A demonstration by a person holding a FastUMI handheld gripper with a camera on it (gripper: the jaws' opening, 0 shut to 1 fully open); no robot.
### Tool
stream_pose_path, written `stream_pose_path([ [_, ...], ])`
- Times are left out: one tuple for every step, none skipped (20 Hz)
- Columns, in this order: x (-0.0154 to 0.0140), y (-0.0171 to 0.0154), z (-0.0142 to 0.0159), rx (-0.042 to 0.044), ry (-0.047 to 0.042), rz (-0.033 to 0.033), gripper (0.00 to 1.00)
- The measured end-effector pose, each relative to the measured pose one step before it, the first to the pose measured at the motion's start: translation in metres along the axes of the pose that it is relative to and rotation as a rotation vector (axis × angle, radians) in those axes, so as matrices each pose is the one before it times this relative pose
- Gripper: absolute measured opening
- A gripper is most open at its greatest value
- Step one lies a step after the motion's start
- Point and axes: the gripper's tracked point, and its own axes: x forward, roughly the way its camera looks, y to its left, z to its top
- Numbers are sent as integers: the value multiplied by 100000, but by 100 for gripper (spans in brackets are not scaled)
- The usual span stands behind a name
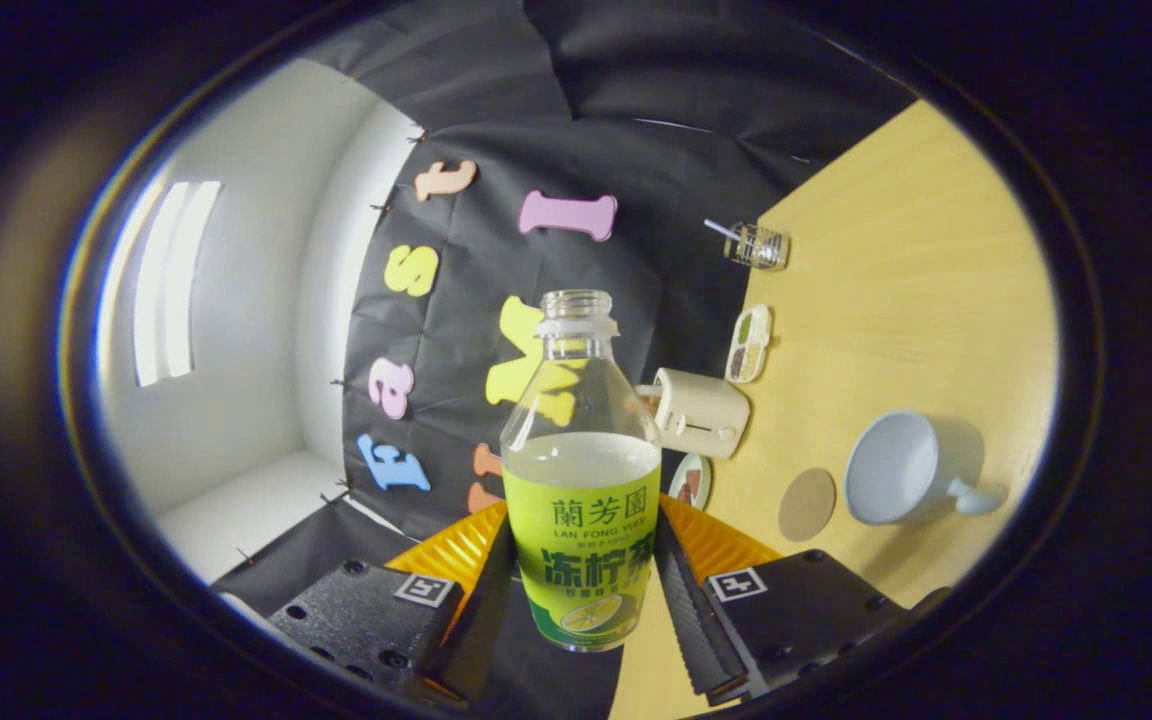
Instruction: Take the bottle from table, then pour the juice into the cup, finally place the bottle on the coaster
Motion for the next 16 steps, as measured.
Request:
stream_pose_path([
  [297,-389,178,-4037,811,-1892,77],
  [390,-437,-91,-5003,914,-1916,77],
  [388,-487,143,-5701,1136,-2425,77],
  [175,-466,-155,-7915,1070,-2767,78],
  [170,-512,162,-10432,-143,-3064,78],
  [51,-789,97,-9889,-701,-3788,78],
  [-38,-153,-5,-8338,-405,-1603,78],
  [80,425,-56,-6073,-47,-3,78],
  [-54,291,186,-5071,-619,-989,78],
  [-184,-387,104,-4932,-928,-2378,78],
  [-234,-115,512,-5063,-2610,-1762,78],
  [-240,185,339,-5163,-2442,-735,79],
  [-146,227,303,-4568,-1901,-284,79],
  [218,144,341,-3858,-1199,-226,79],
  [139,166,259,-3356,-387,-196,79],
  [171,47,-42,-3270,806,-132,80],
])
